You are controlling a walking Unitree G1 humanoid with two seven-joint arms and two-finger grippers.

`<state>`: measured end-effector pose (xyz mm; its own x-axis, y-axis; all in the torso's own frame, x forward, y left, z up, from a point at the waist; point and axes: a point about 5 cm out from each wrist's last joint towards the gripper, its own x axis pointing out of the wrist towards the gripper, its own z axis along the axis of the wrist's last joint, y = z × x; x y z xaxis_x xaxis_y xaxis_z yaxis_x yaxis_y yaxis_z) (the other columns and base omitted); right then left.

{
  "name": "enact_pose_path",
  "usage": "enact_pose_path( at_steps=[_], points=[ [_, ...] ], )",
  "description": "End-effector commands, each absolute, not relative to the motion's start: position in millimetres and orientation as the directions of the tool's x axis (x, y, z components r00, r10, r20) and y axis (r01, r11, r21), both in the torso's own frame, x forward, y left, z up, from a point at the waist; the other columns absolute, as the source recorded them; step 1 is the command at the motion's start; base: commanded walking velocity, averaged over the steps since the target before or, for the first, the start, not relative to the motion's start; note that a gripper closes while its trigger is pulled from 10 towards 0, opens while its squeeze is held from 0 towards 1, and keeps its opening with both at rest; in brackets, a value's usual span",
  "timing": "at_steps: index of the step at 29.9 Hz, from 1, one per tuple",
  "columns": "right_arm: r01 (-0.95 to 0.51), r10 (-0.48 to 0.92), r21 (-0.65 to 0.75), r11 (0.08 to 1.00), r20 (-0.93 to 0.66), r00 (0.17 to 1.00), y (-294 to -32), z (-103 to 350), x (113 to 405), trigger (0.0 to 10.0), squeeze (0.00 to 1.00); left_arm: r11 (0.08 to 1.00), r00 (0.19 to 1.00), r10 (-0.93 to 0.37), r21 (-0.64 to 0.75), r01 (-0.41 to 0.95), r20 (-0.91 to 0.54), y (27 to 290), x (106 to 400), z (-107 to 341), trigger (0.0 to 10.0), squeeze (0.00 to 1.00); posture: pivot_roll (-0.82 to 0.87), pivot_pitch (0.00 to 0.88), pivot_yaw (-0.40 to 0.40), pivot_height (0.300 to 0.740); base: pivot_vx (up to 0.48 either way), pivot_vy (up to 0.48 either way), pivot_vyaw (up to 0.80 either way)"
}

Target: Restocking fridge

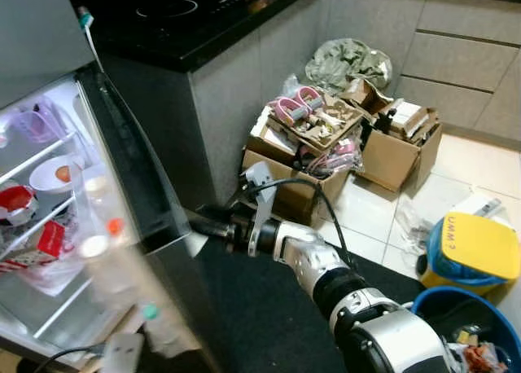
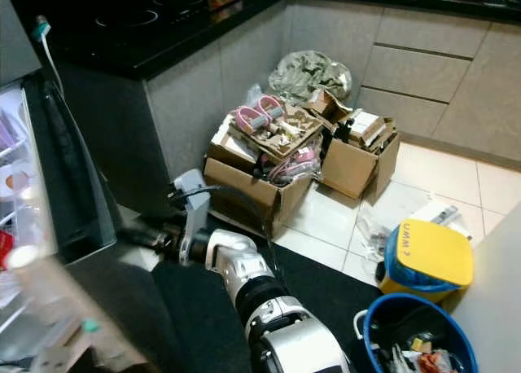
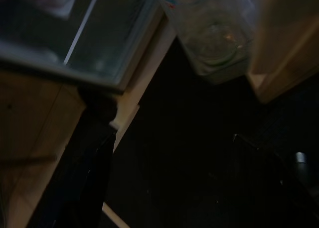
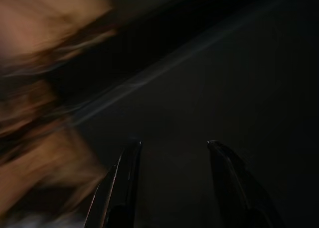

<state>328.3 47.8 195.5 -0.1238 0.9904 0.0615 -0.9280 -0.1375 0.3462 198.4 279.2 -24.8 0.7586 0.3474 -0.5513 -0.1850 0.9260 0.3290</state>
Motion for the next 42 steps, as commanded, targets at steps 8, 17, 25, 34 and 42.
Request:
enact_pose_path(
  at_steps=[8, 17, 25, 34, 42],
  points=[
    [-0.828, 0.918, 0.397, 0.396, -0.139, 0.372, 19.9, 114.9, 334.1, 10.0, 0.00, 0.887, 0.642, 0.461, 0.347, -0.306, -0.613, 289.5, 164.1, -44.3, 10.0, 0.00, 0.02, 0.234, 0.033, 0.740, 0.000, 0.000, 0.00],
    [-0.518, 0.562, 0.241, 0.821, -0.504, 0.656, -95.2, 16.3, 308.8, 10.0, 0.00, 0.878, 0.628, 0.477, 0.309, -0.365, -0.615, 284.8, 172.2, -46.4, 10.0, 0.00, 0.00, 0.180, 0.011, 0.740, 0.000, 0.000, 0.00],
    [-0.125, 0.128, 0.063, 0.990, -0.769, 0.626, -199.8, -59.7, 221.1, 10.0, 0.00, 0.950, 0.698, 0.313, 0.207, -0.235, -0.644, 257.9, 212.5, -42.7, 10.0, 0.00, -0.02, 0.119, 0.020, 0.740, 0.000, 0.000, 0.00],
    [-0.140, 0.142, 0.068, 0.988, -0.764, 0.630, -190.7, -63.0, 217.2, 10.0, 0.00, 0.969, 0.726, 0.212, 0.237, -0.069, -0.654, 239.3, 227.7, -40.9, 10.0, 0.00, -0.03, 0.094, 0.016, 0.740, 0.000, 0.000, 0.62],
    [-0.154, 0.146, 0.057, 0.986, -0.739, 0.658, -186.6, -56.7, 228.2, 10.0, 0.00, 0.935, 0.780, 0.189, 0.352, 0.042, -0.597, 238.0, 242.8, -30.3, 10.0, 0.00, -0.03, 0.092, 0.009, 0.740, 0.000, 0.000, 0.80]
  ],
)
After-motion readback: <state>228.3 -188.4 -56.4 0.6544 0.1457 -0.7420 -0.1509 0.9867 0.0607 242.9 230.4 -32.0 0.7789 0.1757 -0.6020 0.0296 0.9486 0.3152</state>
